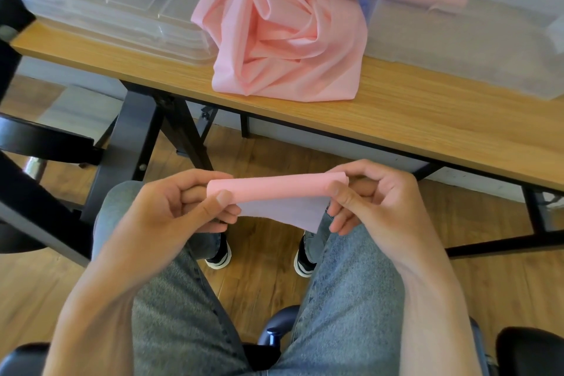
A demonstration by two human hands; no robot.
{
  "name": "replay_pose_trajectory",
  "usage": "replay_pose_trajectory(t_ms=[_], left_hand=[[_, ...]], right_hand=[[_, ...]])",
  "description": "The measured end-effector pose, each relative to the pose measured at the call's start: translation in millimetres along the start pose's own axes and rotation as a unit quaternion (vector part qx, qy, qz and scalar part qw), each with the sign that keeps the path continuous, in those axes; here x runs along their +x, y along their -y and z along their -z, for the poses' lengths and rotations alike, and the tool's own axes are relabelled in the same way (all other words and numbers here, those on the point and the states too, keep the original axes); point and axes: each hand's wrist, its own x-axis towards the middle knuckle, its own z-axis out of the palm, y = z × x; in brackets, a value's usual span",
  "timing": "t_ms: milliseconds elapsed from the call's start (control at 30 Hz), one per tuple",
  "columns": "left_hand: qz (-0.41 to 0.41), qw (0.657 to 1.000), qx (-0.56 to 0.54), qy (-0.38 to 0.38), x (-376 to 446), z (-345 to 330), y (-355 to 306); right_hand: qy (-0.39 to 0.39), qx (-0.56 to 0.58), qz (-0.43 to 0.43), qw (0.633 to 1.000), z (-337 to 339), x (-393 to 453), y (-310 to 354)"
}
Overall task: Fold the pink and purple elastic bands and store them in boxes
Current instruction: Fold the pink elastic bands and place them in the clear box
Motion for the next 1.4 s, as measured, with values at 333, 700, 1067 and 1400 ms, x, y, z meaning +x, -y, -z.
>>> replay_pose_trajectory(t_ms=[333,700,1067,1400], left_hand=[[-0.041,0.999,0.009,-0.015,-0.9,-0.8,-1.4],[-0.037,0.997,-0.049,-0.049,1.2,-0.7,0.0],[-0.031,0.999,-0.005,-0.044,1.1,-3.6,2.2],[-0.019,0.996,-0.042,-0.07,3.0,-8.9,0.9]], right_hand=[[-0.003,0.051,0.022,0.998,-2.4,0.9,2.2],[0.013,0.023,0.013,1.0,1.1,0.0,1.4],[-0.007,0.041,0.017,0.999,-0.4,0.4,0.0],[-0.008,0.041,0.037,0.998,-2.0,-0.3,1.7]])
